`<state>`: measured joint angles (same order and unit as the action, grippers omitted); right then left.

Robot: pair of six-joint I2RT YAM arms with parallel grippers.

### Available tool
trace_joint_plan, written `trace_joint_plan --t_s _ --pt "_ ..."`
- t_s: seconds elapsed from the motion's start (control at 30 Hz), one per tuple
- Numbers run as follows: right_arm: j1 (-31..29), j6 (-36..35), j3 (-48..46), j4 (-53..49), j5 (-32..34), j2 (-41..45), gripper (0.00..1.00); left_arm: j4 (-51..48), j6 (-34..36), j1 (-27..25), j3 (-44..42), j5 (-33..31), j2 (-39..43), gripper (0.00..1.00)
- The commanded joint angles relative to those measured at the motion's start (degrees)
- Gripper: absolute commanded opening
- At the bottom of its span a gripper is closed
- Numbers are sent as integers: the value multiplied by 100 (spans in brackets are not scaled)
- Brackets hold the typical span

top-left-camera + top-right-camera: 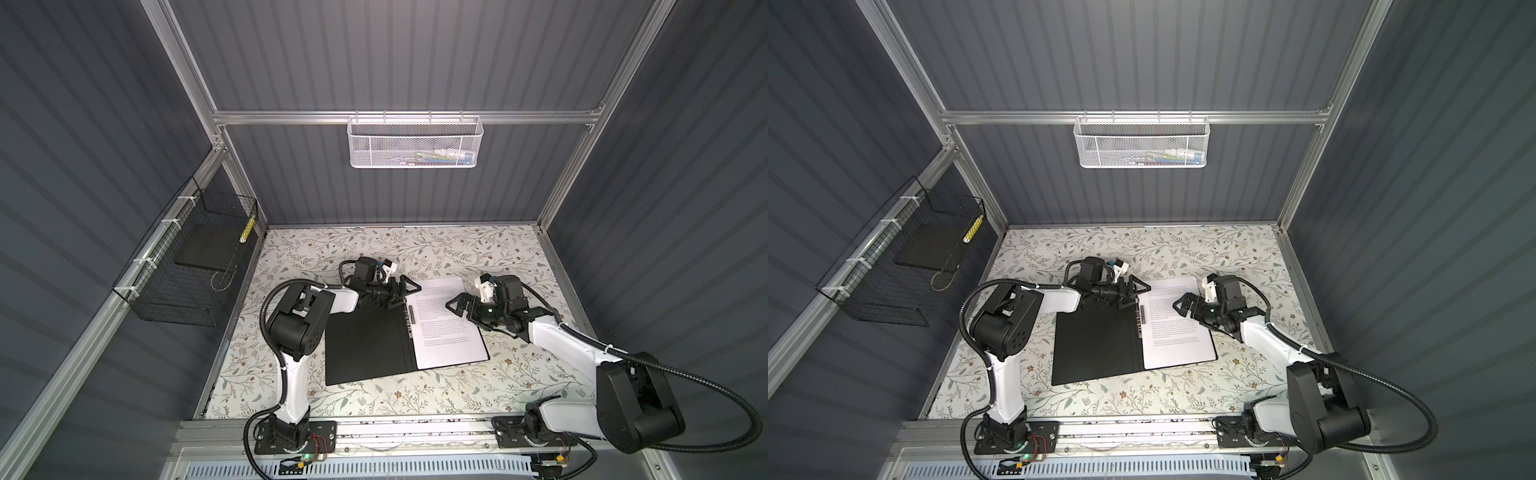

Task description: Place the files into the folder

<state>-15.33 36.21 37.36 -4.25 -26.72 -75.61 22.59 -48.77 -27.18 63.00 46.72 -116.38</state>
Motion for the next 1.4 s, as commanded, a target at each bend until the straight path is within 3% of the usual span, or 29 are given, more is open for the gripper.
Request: trace_joint_plan --t_s 0.0,0.37,0.6,0.83,1.1,1.23,1.37 --pt "-18 56 -68 65 -154 -76 99 261 -198 -51 42 206 2 100" --pt "-22 232 -120 112 -92 -39 99 347 -290 -284 -354 189 572 100" --pt "20 490 -264 130 545 556 99 449 -422 -644 -849 86 1090 100" --pt "371 550 -8 -465 524 925 99 112 -231 -755 -877 -60 1561 100" --pt "1114 1593 -351 417 -575 1441 99 -1468 1031 -652 -538 -1005 2673 100" --pt "994 1986 -480 627 -427 1702 99 -1976 1402 -523 -1112 -2019 3760 100" --pt "271 2527 -427 767 -97 1647 95 -2955 1637 -475 -1710 -3203 4864 100"
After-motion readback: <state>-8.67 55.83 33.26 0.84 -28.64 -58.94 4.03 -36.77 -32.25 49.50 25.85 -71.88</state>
